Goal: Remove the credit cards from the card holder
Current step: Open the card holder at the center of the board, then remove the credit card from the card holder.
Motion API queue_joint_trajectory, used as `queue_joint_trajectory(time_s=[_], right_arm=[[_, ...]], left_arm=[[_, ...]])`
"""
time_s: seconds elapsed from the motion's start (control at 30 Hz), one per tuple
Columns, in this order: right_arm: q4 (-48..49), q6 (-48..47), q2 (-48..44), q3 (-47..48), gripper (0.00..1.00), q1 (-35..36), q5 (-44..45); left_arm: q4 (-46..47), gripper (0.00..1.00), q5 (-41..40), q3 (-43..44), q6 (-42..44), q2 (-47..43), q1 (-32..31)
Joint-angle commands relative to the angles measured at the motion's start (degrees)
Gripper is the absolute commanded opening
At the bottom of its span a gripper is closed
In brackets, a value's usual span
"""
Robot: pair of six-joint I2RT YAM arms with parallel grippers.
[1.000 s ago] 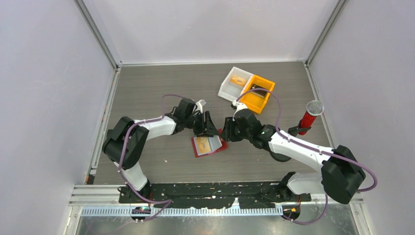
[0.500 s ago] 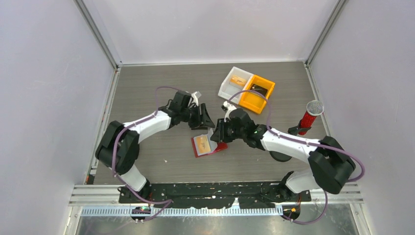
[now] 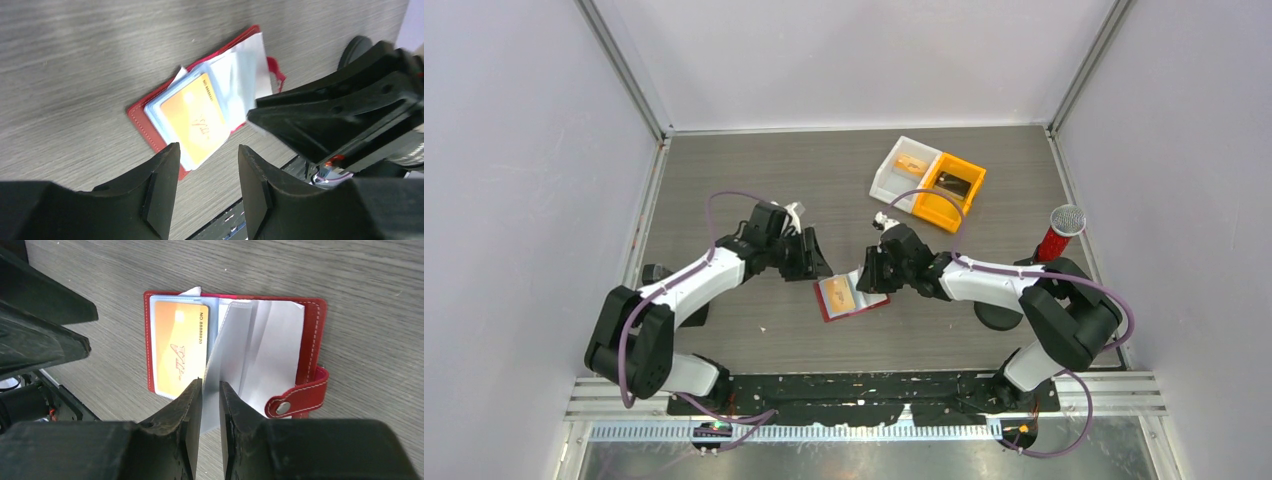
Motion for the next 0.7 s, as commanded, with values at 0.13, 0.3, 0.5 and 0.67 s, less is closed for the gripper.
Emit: queue_joint_trajectory(time_s=[0.13,0.3,0.5,0.67], right_arm=[[-4.3,-1.3,-1.3,2.9,0.30,-0.3,6.8],[-9.3,-2.8,-1.5,4.7,0.38,-0.3,11.8],[-14.4,-5.2,-1.1,6.7,0.39,-0.3,17.9],[-14.2,-5.5,0.2,6.7,0.39,-0.3,17.8]], left_arm=[[3.7,0.46,3.4,-4.1,0.0,0.4,-0.2],[6.6,0.46,4.8,-5.0,-1.5,1.6,-0.5],[7.2,0.46,4.8,-6.0,-1.4,2.1,-0.5],[7.5,0.46,5.0,-7.1,-1.4,1.9,-0.6]])
